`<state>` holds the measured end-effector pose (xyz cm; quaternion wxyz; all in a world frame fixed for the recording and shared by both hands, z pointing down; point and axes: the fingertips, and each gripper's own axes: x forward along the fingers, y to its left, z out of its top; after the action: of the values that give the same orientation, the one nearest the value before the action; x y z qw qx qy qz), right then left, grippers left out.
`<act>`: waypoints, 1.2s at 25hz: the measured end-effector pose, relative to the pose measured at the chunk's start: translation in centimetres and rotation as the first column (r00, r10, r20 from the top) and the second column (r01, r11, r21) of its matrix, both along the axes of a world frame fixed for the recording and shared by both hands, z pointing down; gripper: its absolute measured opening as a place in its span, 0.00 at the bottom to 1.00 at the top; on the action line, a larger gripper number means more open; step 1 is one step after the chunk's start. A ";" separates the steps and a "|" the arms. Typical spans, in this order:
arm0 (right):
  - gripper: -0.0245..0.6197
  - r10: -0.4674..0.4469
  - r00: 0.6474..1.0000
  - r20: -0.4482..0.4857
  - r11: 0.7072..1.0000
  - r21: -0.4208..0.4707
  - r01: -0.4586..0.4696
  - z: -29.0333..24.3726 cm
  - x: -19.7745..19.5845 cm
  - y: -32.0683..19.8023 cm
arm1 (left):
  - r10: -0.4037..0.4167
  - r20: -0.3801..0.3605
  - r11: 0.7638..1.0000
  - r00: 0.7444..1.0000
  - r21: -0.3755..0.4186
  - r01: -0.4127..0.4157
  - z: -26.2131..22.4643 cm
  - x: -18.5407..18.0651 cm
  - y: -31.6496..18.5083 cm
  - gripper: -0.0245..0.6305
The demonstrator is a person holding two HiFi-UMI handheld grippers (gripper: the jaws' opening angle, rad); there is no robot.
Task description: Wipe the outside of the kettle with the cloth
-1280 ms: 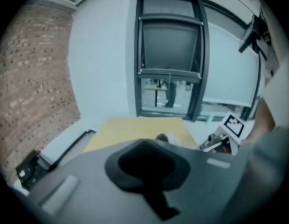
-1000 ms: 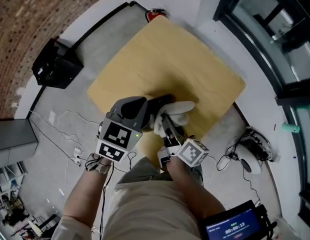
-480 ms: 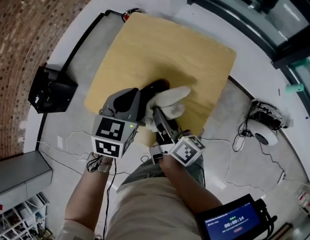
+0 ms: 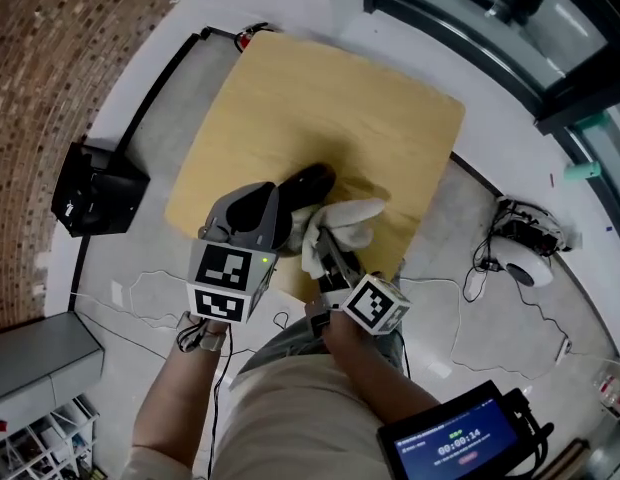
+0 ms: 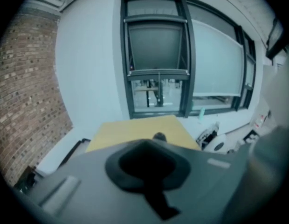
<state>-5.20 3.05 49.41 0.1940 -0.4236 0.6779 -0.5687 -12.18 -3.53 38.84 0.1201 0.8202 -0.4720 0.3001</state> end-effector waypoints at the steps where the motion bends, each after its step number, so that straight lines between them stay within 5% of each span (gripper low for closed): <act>1: 0.25 -0.028 1.000 -0.003 0.996 0.081 0.028 -2.8 -1.1 0.5 | 0.002 -0.008 1.000 1.000 -0.003 -0.002 0.0 0.0 0.0 0.03; 5: 0.25 -0.023 0.997 -0.071 0.946 0.321 0.044 -6.7 -2.4 -0.6 | 0.001 -0.015 1.000 1.000 -0.001 -0.001 0.2 0.0 -0.3 0.03; 8: 0.25 0.052 0.996 -0.074 0.994 0.103 -0.044 1.0 0.1 0.0 | -0.007 -0.010 1.000 1.000 -0.002 0.007 0.4 -0.1 -0.3 0.03; 11: 0.25 -0.046 0.998 -0.042 0.983 -0.182 0.038 7.7 -0.4 3.1 | -0.003 -0.033 1.000 0.999 -0.024 0.002 0.4 0.1 -0.3 0.03; 14: 0.25 -0.210 0.975 0.074 0.950 -0.221 0.222 6.5 -4.6 6.3 | -0.016 -0.057 1.000 0.998 -0.027 0.015 -0.3 -0.9 -1.0 0.03; 16: 0.25 -0.296 0.936 0.191 0.913 -0.231 0.336 5.5 -7.9 8.0 | -0.005 0.054 1.000 0.999 0.031 0.003 -0.6 -2.8 -2.0 0.03; 18: 0.25 -0.331 0.886 0.325 0.875 -0.245 0.417 5.0 -10.8 9.2 | 0.040 0.107 0.999 0.994 -0.002 -0.040 0.7 -3.5 -2.6 0.03; 21: 0.25 -0.227 0.827 0.514 0.872 -0.272 0.408 4.5 -12.4 8.3 | 0.017 -0.056 0.989 0.998 -0.146 -0.025 2.2 -3.2 -3.1 0.02; 24: 0.25 -0.125 0.808 0.576 0.883 -0.307 0.355 4.3 -11.3 6.4 | -0.022 -0.098 0.986 0.995 -0.165 0.005 2.0 -3.2 -3.2 0.02; 30: 0.25 -0.017 0.849 0.528 0.915 -0.334 0.226 5.0 -5.4 3.4 | -0.144 -0.290 0.980 0.946 -0.178 0.094 0.6 -2.6 -3.5 0.02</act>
<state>-10.58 6.42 54.37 0.2440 -0.2409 0.5024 -0.7937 -14.80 -7.03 39.46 0.2747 0.8138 -0.4711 0.2009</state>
